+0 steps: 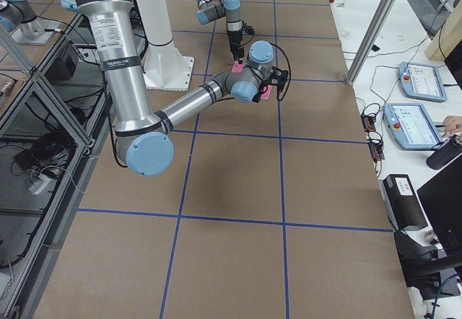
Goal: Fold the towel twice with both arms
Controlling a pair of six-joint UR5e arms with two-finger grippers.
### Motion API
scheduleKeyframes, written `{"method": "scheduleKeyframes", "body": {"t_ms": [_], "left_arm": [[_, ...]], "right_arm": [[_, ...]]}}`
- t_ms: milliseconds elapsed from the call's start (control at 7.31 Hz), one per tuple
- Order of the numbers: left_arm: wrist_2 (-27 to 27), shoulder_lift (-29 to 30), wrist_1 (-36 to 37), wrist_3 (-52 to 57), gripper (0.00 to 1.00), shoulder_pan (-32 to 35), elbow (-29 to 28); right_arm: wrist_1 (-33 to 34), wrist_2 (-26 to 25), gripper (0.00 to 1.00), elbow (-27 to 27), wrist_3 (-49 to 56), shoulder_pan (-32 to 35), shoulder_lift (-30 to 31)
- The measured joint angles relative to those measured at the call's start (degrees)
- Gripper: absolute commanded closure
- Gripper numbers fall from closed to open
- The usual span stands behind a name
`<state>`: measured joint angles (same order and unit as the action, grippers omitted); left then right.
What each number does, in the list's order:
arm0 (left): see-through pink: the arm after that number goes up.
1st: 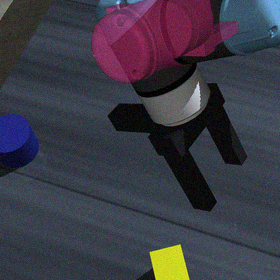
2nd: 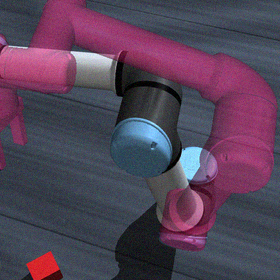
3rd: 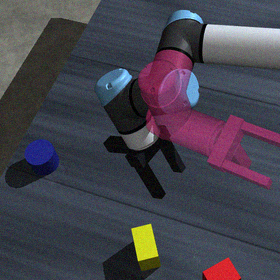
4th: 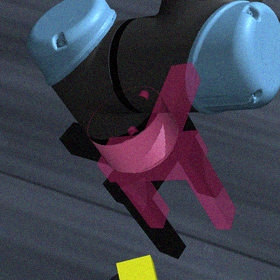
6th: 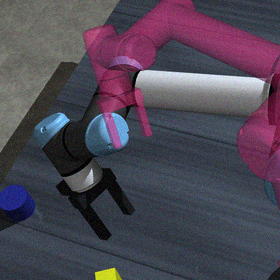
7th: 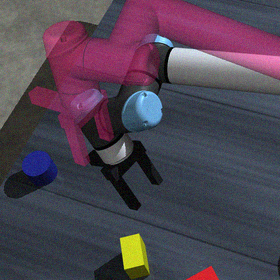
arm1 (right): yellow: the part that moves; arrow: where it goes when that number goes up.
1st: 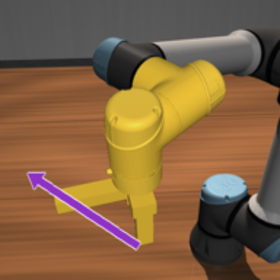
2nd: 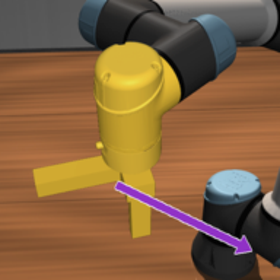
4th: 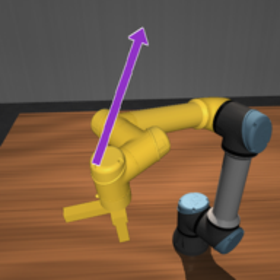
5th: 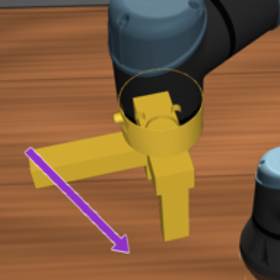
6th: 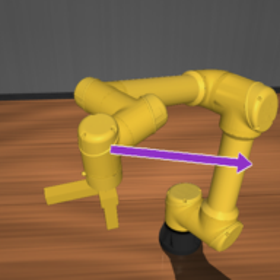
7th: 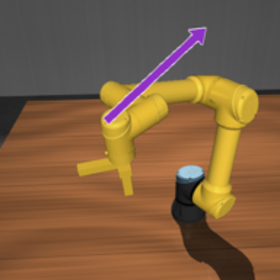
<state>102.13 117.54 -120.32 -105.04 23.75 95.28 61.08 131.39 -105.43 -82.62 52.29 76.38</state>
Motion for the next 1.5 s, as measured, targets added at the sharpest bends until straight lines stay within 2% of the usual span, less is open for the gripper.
{"method": "scheduleKeyframes", "body": {"t_ms": [137,274,410,684,958,1231,1368,1505], "left_arm": [[0.00,0.01,0.00,0.06,0.28,-0.04,-0.11],[0.00,0.00,0.00,0.08,0.36,-0.07,-0.15],[0.00,-0.02,0.00,0.09,0.39,-0.09,-0.17],[0.00,-0.06,0.00,0.18,0.40,-0.10,-0.21],[0.06,-0.10,0.00,0.28,0.49,-0.14,-0.25],[0.11,-0.08,-0.06,0.29,0.63,-0.11,-0.22],[0.14,-0.09,-0.08,0.28,0.74,-0.11,-0.17],[0.16,-0.10,-0.08,0.26,0.89,-0.11,-0.13]], "right_arm": [[0.00,0.00,0.01,0.03,0.00,0.00,0.00],[0.00,0.00,0.01,0.07,0.00,0.00,0.00],[0.00,0.01,0.01,0.11,0.00,0.00,0.00],[0.00,0.00,0.01,0.14,0.00,0.00,0.00],[0.00,0.00,0.01,0.09,0.00,0.00,0.00],[0.00,0.00,0.01,0.06,0.00,0.00,0.00],[0.00,0.00,0.01,0.07,0.00,0.00,0.00],[0.00,0.01,0.01,0.10,0.02,0.00,0.00]]}}
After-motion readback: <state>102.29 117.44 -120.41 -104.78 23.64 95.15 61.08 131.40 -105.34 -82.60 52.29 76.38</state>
